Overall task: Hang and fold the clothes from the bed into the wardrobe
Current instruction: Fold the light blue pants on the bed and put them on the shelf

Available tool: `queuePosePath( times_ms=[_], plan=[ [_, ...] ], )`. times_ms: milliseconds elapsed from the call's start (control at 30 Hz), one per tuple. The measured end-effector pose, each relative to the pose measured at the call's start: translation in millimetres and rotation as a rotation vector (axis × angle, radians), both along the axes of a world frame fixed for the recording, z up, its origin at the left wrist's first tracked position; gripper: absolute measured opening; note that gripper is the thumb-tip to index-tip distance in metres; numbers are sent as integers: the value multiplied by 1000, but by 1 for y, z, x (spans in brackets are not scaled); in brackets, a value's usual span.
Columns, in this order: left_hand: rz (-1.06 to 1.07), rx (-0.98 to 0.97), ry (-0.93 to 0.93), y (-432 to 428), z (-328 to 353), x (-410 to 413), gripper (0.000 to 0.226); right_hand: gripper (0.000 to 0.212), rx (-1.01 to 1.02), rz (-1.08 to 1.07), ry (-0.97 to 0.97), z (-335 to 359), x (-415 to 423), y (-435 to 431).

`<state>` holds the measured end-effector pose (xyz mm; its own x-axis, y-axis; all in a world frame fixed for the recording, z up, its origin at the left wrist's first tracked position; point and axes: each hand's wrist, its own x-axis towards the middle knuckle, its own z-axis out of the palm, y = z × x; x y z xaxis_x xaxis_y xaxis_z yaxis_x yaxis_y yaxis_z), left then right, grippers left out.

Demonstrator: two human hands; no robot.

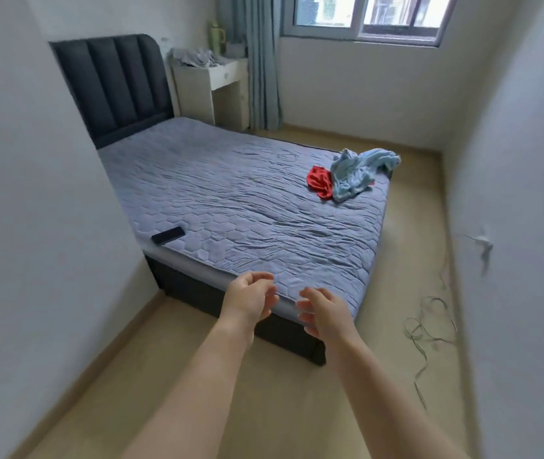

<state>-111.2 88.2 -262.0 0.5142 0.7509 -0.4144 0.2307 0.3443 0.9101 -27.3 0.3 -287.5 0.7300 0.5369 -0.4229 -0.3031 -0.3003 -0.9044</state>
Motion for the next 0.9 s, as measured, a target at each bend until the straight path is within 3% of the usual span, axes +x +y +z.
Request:
queuePosePath(
  times_ms=[267,433,900],
  plan=[
    [-365,21,15,19,-3,138,16,14,17,-359,1,9,101,-10],
    [-484,-3,14,4,-8,220,16,15,-4,-521,30,1,165,-34],
    [-478,-16,24,-47,-18,516,18,21,-15,-586,102,-7,455,-99]
  ],
)
